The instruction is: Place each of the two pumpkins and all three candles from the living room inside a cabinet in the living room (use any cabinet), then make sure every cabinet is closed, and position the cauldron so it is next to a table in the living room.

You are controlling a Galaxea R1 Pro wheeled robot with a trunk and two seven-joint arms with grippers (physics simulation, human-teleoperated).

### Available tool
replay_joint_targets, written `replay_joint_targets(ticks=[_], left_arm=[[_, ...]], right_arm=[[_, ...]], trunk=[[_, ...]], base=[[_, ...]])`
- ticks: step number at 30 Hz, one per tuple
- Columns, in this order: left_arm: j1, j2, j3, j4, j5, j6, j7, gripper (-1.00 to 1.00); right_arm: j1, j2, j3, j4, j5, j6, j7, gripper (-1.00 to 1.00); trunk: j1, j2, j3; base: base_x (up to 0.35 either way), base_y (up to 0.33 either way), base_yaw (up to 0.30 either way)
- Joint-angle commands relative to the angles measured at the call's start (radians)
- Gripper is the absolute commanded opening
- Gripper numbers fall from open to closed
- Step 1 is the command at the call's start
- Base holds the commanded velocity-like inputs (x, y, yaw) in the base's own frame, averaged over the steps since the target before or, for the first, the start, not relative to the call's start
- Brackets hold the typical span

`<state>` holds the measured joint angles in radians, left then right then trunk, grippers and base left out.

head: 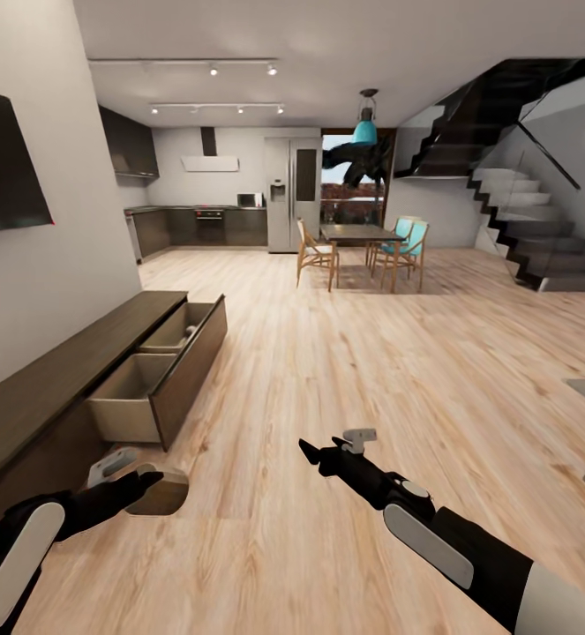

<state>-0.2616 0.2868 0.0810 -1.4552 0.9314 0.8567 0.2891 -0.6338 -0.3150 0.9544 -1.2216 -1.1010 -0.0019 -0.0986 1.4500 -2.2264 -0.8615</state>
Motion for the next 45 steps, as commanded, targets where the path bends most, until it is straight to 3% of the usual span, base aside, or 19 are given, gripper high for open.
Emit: replay_joint_targets(ticks=[1, 17, 45], left_arm=[[-0.001, 0.0, 0.0, -0.001, 0.013, 0.002, 0.009, -1.0], [-0.001, 0.0, 0.0, -0.001, 0.012, 0.002, 0.01, -1.0], [-0.001, 0.0, -0.001, -0.001, 0.012, 0.002, 0.012, -1.0]], right_arm=[[-0.001, -0.001, 0.004, -0.001, -0.006, 0.0, -0.007, 1.0], [-0.002, -0.001, 0.004, 0.005, -0.008, 0.0, -0.004, 1.0], [-0.002, -0.001, 0.004, 0.006, -0.008, -0.001, -0.003, 1.0]], trunk=[[0.0, 0.0, -0.001], [0.0, 0.0, -0.001], [0.0, 0.0, -0.007]], base=[[0.303, 0.168, -0.002], [0.325, 0.04, -0.001], [0.337, 0.0, -0.113]])
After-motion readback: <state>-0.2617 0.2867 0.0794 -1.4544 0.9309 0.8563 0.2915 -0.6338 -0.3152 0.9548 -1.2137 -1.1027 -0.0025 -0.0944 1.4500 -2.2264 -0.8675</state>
